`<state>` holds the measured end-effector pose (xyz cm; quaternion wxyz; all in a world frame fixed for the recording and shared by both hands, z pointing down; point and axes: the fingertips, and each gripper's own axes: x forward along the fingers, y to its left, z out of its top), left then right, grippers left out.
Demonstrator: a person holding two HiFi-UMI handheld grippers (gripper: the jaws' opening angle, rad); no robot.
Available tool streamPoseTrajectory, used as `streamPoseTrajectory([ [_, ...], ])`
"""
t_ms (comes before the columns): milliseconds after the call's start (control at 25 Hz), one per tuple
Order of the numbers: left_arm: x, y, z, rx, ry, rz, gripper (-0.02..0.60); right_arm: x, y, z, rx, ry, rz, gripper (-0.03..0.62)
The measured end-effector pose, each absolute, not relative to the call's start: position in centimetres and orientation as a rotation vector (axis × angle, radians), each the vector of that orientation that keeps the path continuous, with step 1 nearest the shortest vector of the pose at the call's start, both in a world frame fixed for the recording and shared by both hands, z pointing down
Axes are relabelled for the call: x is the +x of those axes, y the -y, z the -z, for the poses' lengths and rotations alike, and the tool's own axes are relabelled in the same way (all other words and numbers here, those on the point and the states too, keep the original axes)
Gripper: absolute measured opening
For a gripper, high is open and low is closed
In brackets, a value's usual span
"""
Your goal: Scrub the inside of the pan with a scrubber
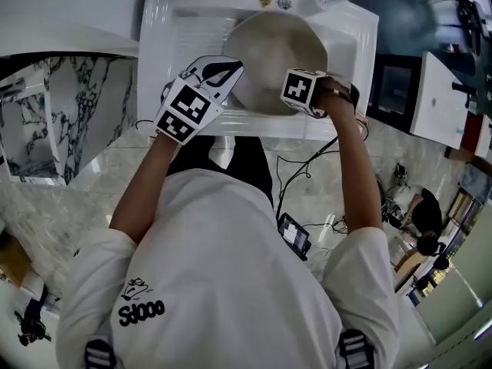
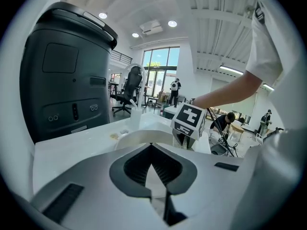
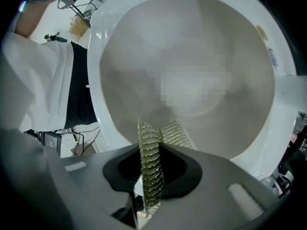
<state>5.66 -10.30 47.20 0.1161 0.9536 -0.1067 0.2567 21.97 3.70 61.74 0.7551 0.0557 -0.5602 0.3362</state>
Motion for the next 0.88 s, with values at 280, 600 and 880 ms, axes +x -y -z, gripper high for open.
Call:
streamPoseTrajectory([
  [280,5.9,11.4,-48.0,2.749,0.371,-0.765,0.005,23.6,-1.9,-62.6,0.103,1.182,-0.659,0.08],
  [600,5.7,13.1,-48.6,2.699,0.47,-0.756,0.005,25.7,2.9,-64.0,0.125,1.151,-0.494,0.08],
  [880,4.8,13.9,-48.8,2.668,0.559,-0.753,0.005,25.9,6.2,-66.3,0.186,1.217,-0.326,0.08],
])
